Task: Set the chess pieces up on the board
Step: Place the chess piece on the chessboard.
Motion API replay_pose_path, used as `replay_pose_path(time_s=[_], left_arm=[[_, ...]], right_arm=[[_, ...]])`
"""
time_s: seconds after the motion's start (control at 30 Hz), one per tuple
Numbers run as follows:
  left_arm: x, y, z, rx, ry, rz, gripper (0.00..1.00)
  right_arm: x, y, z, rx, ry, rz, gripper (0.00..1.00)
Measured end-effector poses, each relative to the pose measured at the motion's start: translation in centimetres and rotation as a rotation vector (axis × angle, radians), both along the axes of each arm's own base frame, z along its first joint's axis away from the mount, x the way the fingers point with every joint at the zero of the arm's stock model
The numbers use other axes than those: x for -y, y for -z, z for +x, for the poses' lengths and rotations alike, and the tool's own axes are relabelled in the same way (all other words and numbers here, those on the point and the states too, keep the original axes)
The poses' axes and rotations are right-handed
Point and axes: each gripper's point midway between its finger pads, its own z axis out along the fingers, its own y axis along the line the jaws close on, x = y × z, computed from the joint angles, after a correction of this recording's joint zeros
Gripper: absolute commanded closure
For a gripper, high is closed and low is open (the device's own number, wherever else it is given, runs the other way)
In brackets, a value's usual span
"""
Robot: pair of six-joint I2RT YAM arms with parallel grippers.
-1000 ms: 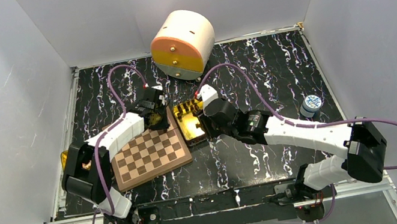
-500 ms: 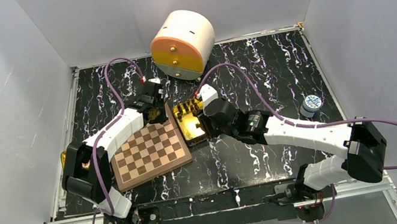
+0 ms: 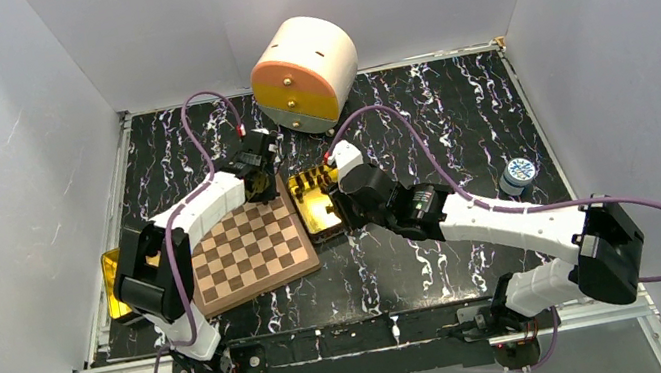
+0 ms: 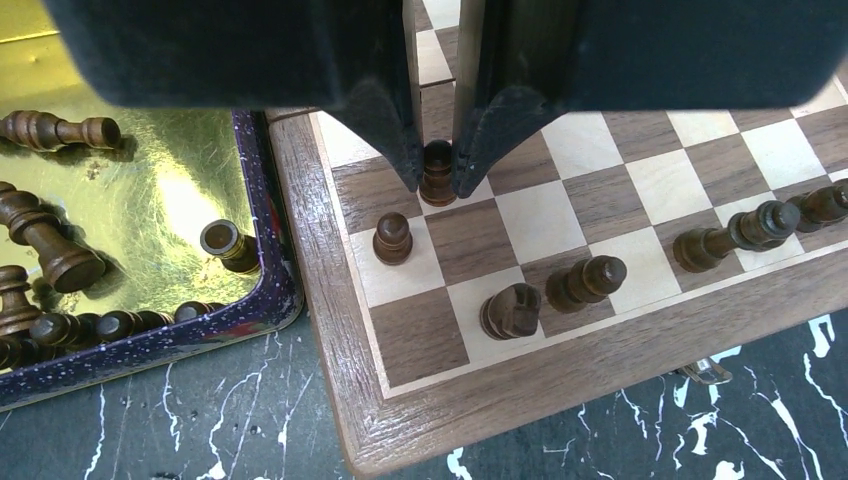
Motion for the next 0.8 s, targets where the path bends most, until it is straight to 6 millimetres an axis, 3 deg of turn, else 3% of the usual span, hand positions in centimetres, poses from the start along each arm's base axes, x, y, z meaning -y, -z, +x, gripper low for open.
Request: replay_pose_path(time_s=[0.4,0.8], left_arm=[[-0.8,-0.3,0.6,0.013,-0.019,0.010,0.88],[-1.1,0.8,1.0,-0.007,-0.022,0.030,0.88]], right_arm=[[0.4,0.7,0.0,-0.005,0.002,-0.014,0.58],[0.4,0.7,0.0,0.000,0.001,-0.020,0.58]])
